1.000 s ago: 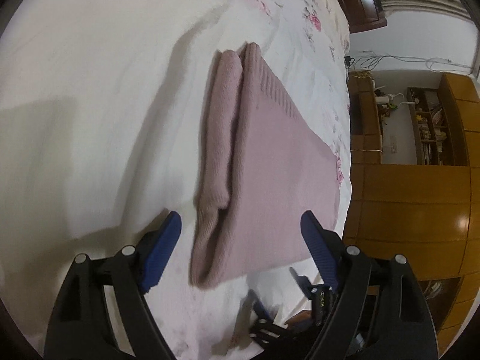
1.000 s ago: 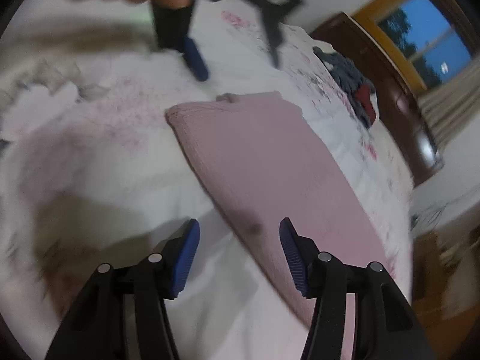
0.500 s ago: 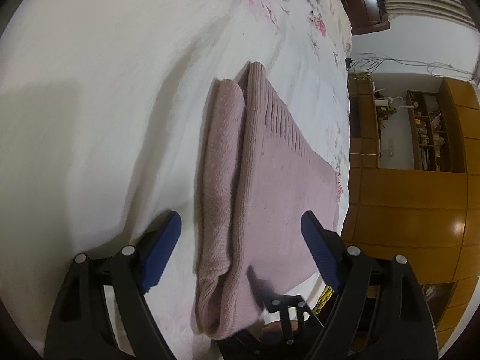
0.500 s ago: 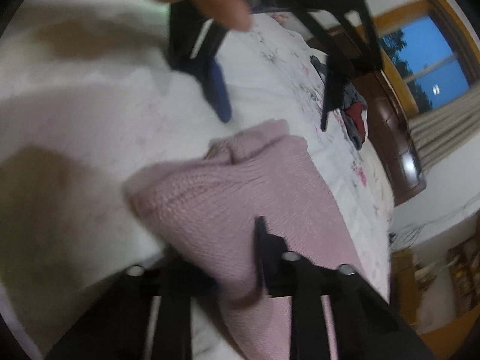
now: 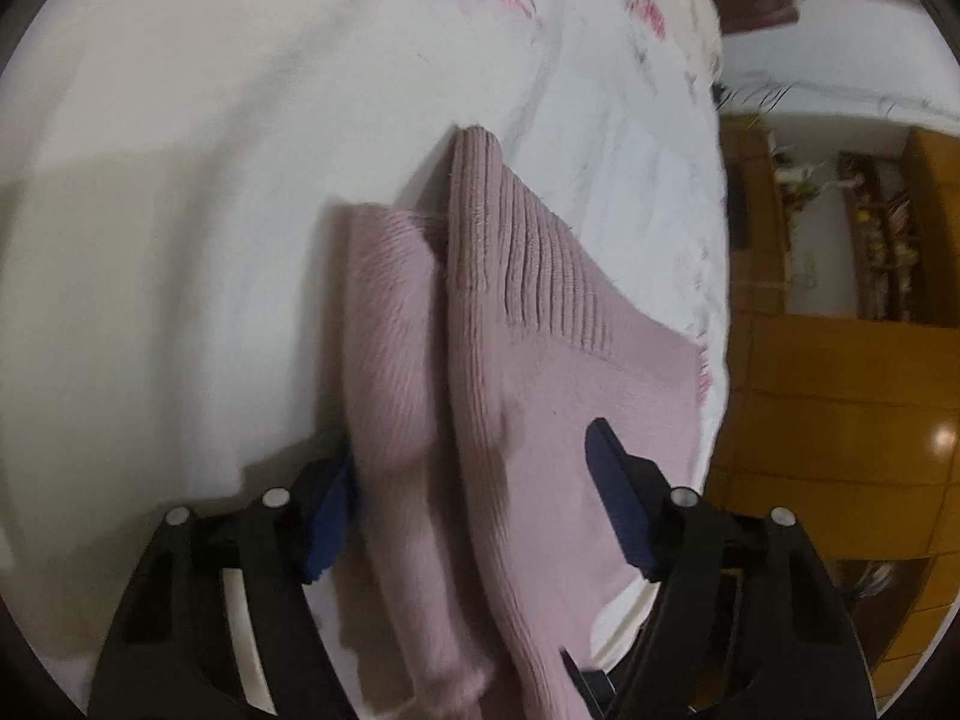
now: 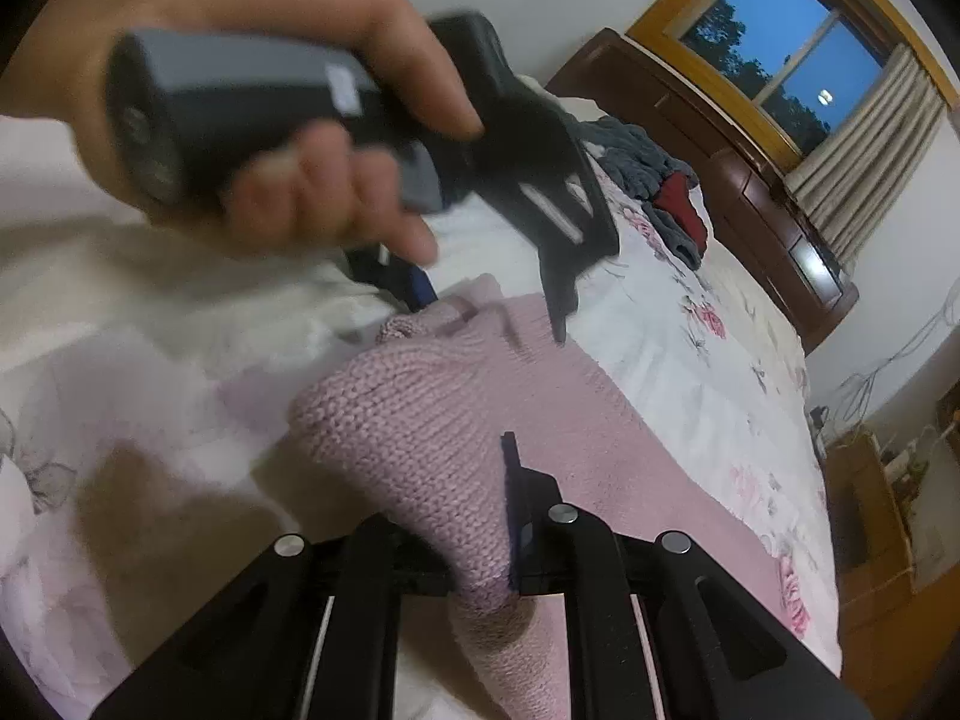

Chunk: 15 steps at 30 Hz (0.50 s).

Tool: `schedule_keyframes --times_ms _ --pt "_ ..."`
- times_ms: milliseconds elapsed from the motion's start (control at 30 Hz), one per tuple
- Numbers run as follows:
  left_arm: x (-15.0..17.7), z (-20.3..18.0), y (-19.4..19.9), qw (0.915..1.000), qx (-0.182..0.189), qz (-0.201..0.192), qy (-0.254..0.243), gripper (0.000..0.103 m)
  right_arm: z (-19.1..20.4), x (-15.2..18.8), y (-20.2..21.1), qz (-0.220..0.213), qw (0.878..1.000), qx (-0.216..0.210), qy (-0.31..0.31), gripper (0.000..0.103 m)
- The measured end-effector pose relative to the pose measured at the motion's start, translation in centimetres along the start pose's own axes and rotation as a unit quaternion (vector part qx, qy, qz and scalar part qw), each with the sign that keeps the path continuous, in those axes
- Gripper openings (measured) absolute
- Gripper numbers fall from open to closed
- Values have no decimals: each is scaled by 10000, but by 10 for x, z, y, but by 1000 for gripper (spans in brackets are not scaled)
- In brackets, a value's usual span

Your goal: Fold small clothes

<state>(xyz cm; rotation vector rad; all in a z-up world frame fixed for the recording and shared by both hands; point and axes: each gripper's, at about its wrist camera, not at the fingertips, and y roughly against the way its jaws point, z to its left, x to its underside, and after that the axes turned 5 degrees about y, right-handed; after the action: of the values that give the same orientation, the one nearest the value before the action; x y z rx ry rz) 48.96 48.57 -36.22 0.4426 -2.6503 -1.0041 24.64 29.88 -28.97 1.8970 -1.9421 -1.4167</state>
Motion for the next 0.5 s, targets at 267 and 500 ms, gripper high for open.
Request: schedule_keyframes --times_ms 267,500 --pt "-14 -18 -4 9987 -455 -76 -226 26 -14 -2 6 -94 9992 -80 -393 11" --pt "-7 -43 12 9973 -537 -198 -454 24 -25 -4 14 -157 9971 -134 -735 11"
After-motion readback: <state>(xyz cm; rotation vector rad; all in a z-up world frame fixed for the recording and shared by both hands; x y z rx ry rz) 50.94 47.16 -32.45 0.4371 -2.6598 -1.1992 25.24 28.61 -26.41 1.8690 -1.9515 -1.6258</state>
